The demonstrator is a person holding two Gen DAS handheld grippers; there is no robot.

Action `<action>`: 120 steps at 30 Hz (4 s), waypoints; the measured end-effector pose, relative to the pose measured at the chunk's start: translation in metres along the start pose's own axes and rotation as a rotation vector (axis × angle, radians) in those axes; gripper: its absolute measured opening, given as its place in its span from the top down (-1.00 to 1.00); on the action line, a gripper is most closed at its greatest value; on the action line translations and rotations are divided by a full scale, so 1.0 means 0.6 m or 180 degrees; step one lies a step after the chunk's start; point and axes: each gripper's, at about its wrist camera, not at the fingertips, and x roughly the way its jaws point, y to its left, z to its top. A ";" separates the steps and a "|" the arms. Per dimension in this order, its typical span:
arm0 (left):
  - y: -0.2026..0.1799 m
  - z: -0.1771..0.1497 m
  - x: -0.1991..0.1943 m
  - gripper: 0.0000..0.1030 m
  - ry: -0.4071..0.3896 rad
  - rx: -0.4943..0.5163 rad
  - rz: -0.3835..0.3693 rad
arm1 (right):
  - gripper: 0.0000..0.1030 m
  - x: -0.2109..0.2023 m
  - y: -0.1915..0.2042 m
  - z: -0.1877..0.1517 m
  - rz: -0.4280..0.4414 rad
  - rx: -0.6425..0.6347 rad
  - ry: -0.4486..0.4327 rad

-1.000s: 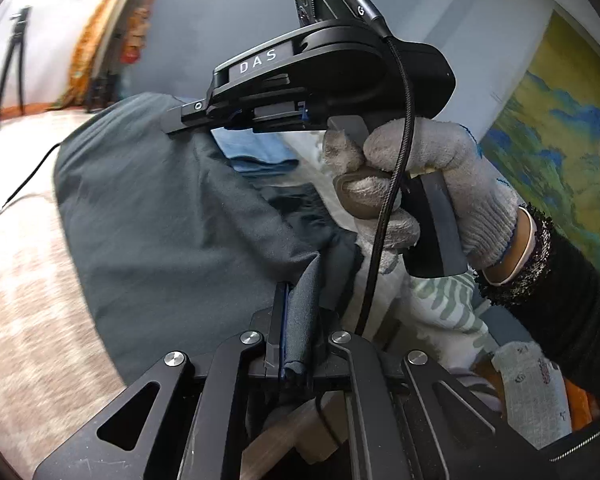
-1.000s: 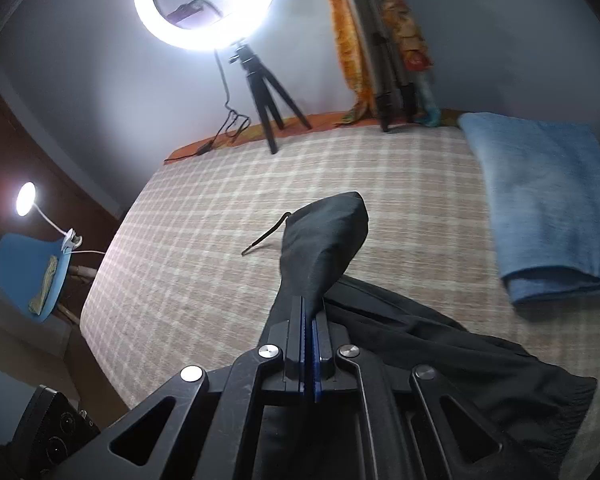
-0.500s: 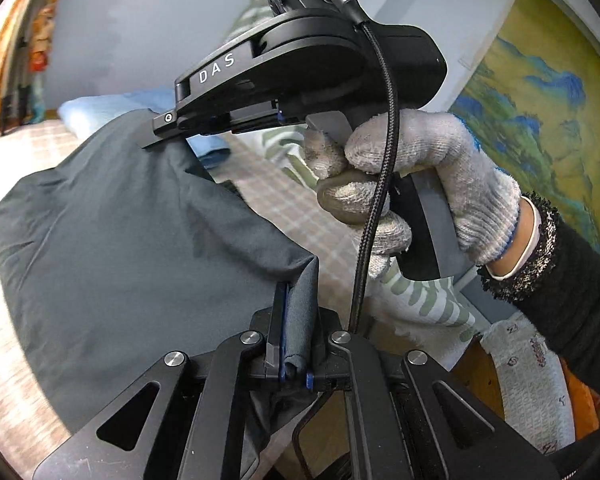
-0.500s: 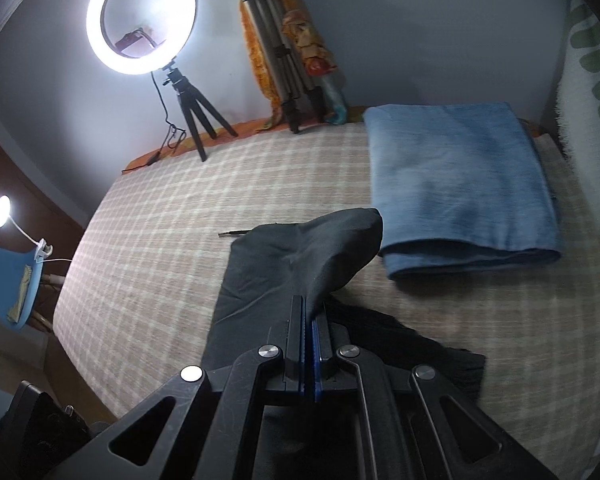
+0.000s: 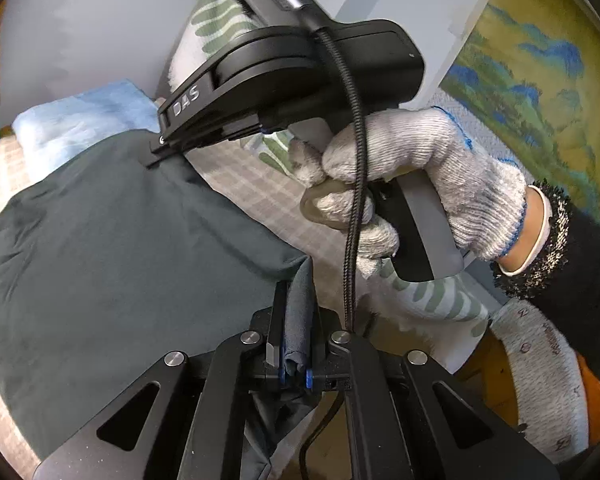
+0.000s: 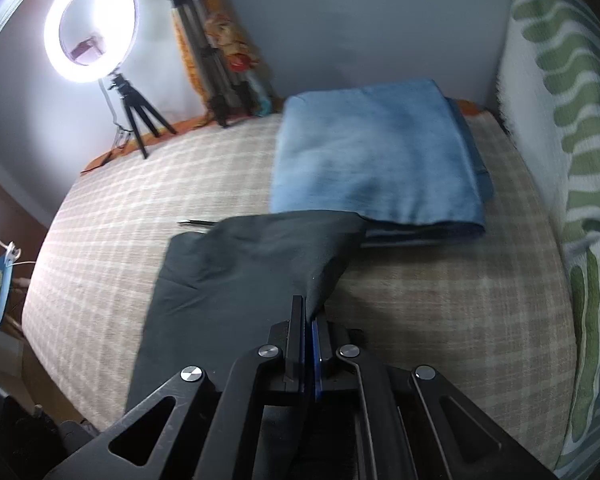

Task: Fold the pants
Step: 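Lift the pants edge with the right tool while the left tool holds the fabric, then lower the black pants onto the bed and open both tools, then grasp the folded black pants edge with both tools, then carry the pants with both tools toward the green-striped pillow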

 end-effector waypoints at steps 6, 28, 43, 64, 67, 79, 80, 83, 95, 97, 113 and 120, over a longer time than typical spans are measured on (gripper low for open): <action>0.000 -0.001 0.023 0.80 0.0188 -0.0028 0.0072 | 1.00 0.030 -0.031 -0.011 -0.0049 0.0041 0.0056; 0.023 -0.005 -0.107 0.00 -0.0018 0.0026 0.0487 | -0.11 -0.029 -0.048 -0.061 -0.0161 0.0133 -0.0212; 0.248 -0.068 -0.142 -0.07 0.0180 -0.1459 0.0703 | -0.62 0.032 -0.086 -0.110 0.0525 0.0444 0.0086; 0.297 -0.073 -0.087 -0.07 -0.0033 -0.2177 0.0278 | -0.79 0.109 -0.141 -0.147 0.1827 0.0926 0.0046; 0.302 -0.072 -0.084 -0.07 -0.0065 -0.2223 0.0235 | -0.69 0.110 -0.114 -0.143 0.1705 0.0685 0.0052; 0.291 -0.066 -0.078 0.49 -0.0098 -0.2001 0.0369 | 0.28 0.094 -0.108 -0.150 0.1399 0.0754 -0.0074; 0.289 -0.066 -0.080 0.54 -0.0129 -0.1971 0.0384 | 0.34 0.087 -0.102 -0.147 0.1355 0.0722 -0.0100; 0.283 -0.064 -0.087 0.69 -0.0183 -0.1904 0.0400 | 0.43 0.068 -0.087 -0.142 0.1265 0.0617 -0.0161; 0.228 -0.024 -0.124 0.84 -0.0326 -0.1365 0.0440 | 0.50 -0.009 -0.011 -0.121 0.0855 0.0099 -0.0397; 0.225 -0.016 -0.129 0.85 -0.0356 -0.1325 0.0448 | 0.50 -0.018 0.002 -0.109 0.0793 0.0036 -0.0443; 0.236 0.117 -0.140 0.86 -0.0598 -0.0909 0.0653 | 0.52 -0.070 -0.016 -0.015 0.0495 -0.0109 -0.0880; 0.243 0.178 -0.117 0.86 -0.0597 -0.0656 0.0785 | 0.52 -0.069 -0.035 0.038 0.0334 -0.0138 -0.0992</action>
